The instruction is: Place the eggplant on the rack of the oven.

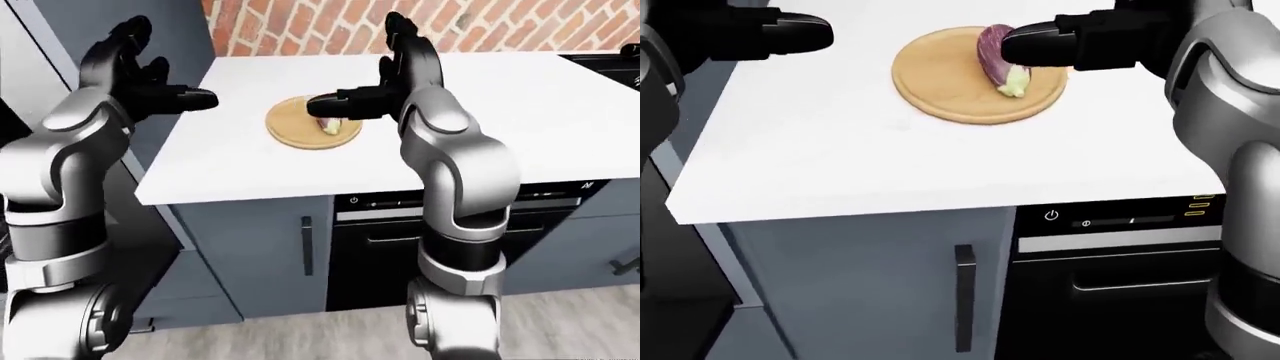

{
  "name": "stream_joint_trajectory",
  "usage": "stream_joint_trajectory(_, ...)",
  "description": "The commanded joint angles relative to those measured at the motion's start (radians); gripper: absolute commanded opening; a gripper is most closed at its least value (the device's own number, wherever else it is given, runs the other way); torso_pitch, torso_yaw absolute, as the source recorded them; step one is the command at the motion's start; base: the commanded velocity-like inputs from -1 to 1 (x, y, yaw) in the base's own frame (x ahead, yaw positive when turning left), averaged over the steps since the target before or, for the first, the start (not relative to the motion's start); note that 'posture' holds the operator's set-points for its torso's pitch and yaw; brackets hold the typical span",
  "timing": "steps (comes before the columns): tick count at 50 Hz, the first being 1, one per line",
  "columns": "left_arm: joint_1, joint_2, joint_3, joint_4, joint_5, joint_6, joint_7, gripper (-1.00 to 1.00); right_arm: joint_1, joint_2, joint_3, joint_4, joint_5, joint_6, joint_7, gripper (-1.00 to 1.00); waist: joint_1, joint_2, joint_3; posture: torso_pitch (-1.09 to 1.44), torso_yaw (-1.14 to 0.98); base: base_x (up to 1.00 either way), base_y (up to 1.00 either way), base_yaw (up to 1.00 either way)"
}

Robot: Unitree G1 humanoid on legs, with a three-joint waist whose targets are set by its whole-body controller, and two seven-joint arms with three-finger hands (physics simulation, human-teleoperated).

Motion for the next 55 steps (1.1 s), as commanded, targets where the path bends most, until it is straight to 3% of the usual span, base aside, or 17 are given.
stream_joint_trajectory(1, -0.030, 0.005, 0.001, -0.042, -0.004, -0.036, -0.006, 1.00, -0.021, -0.011, -0.017, -0.029, -0.011, -0.034, -0.007, 1.00, -0.002, -0.025, -0.030, 0.00, 0.00, 0.00, 0.00, 0.00)
stream_joint_trajectory(5, -0.033, 0.003, -0.001, -0.047, -0.004, -0.030, -0.006, 1.00, -0.026, -0.013, -0.021, -0.032, -0.010, -0.027, -0.007, 1.00, -0.017, 0.057, 0.002, 0.00, 0.00, 0.10, -0.54, 0.00)
stream_joint_trajectory(11, -0.034, -0.001, -0.001, -0.052, -0.004, -0.025, -0.004, 1.00, -0.027, -0.013, -0.012, -0.043, -0.011, -0.023, -0.005, 1.00, -0.005, -0.022, -0.031, 0.00, 0.00, 0.01, 0.00, 0.00)
stream_joint_trajectory(12, -0.034, -0.001, -0.001, -0.056, -0.005, -0.021, -0.003, 1.00, -0.024, -0.014, -0.011, -0.044, -0.012, -0.026, -0.002, 1.00, -0.005, -0.019, -0.046, 0.00, 0.00, 0.22, 0.00, 0.00)
stream_joint_trajectory(14, -0.030, -0.001, -0.001, -0.057, -0.004, -0.022, -0.004, 1.00, -0.015, -0.011, -0.010, -0.044, -0.017, -0.033, 0.002, 1.00, -0.006, -0.006, -0.009, 0.00, 0.00, 0.44, 0.00, 0.00)
stream_joint_trajectory(18, -0.030, -0.001, 0.001, -0.056, -0.005, -0.024, -0.004, 1.00, -0.027, -0.012, -0.012, -0.034, -0.024, -0.022, -0.001, 1.00, -0.005, 0.009, 0.006, 0.00, 0.00, 0.28, 0.00, 0.00)
stream_joint_trajectory(22, -0.033, -0.002, 0.000, -0.052, -0.007, -0.026, -0.003, 1.00, -0.028, -0.011, -0.007, -0.035, -0.029, -0.033, 0.008, 1.00, -0.008, 0.017, -0.038, 0.00, 0.00, 0.09, 0.00, 0.00)
stream_joint_trajectory(25, -0.036, 0.000, 0.000, -0.041, -0.006, -0.035, -0.004, 1.00, -0.026, -0.008, -0.008, -0.032, -0.035, -0.034, 0.012, 1.00, -0.015, 0.048, -0.008, 0.00, 0.00, 0.31, 0.00, 0.00)
stream_joint_trajectory(29, -0.033, -0.001, 0.001, -0.051, -0.010, -0.028, -0.002, 1.00, -0.031, -0.008, -0.013, -0.037, -0.036, -0.017, 0.009, 1.00, -0.037, 0.086, -0.039, 0.00, 0.00, 0.03, 0.00, 0.00)
stream_joint_trajectory(31, -0.023, -0.002, 0.001, -0.058, -0.011, -0.029, -0.002, 1.00, -0.028, -0.007, -0.013, -0.042, -0.035, -0.020, 0.009, 1.00, -0.036, 0.065, -0.016, 0.00, 0.00, 0.00, 0.00, 0.00)
stream_joint_trajectory(32, -0.023, -0.001, 0.003, -0.063, -0.012, -0.024, 0.000, 1.00, -0.027, -0.008, -0.009, -0.042, -0.037, -0.024, 0.012, 1.00, -0.030, 0.079, -0.051, 0.00, 0.00, 0.34, 0.00, 0.00)
stream_joint_trajectory(36, -0.021, -0.001, 0.002, -0.064, -0.014, -0.025, 0.000, 1.00, -0.020, -0.001, -0.010, -0.036, -0.042, -0.023, 0.010, 1.00, -0.016, 0.080, 0.023, 0.00, 0.00, 0.30, 0.00, 0.00)
stream_joint_trajectory(39, -0.019, 0.000, 0.003, -0.070, -0.015, -0.020, 0.002, 1.00, -0.024, -0.001, -0.013, -0.043, -0.041, -0.011, 0.005, 1.00, -0.023, 0.073, 0.007, 0.00, 0.00, 0.00, 0.00, 0.00)
stream_joint_trajectory(42, -0.018, -0.001, 0.003, -0.075, -0.016, -0.016, 0.003, 1.00, -0.021, -0.003, -0.013, -0.049, -0.039, -0.011, 0.007, 1.00, -0.014, 0.039, 0.015, 0.00, 0.00, 0.00, 0.00, 0.00)
stream_joint_trajectory(44, -0.020, -0.001, 0.002, -0.072, -0.016, -0.019, 0.002, 1.00, -0.019, -0.006, -0.010, -0.049, -0.042, -0.013, 0.010, 1.00, -0.006, -0.017, -0.003, 0.00, 0.00, 0.00, 0.00, 0.00)
stream_joint_trajectory(45, -0.021, -0.002, 0.002, -0.073, -0.017, -0.017, 0.003, 1.00, -0.021, -0.006, -0.009, -0.051, -0.042, -0.011, 0.011, 1.00, 0.000, 0.015, 0.002, 0.00, 0.00, 0.00, 0.00, 0.00)
stream_joint_trajectory(55, -0.021, 0.002, 0.005, -0.072, -0.018, -0.016, 0.003, 1.00, -0.027, -0.019, -0.001, -0.038, -0.066, -0.020, 0.038, 1.00, -0.008, 0.039, -0.025, 0.00, 0.00, 0.00, 0.00, 0.00)
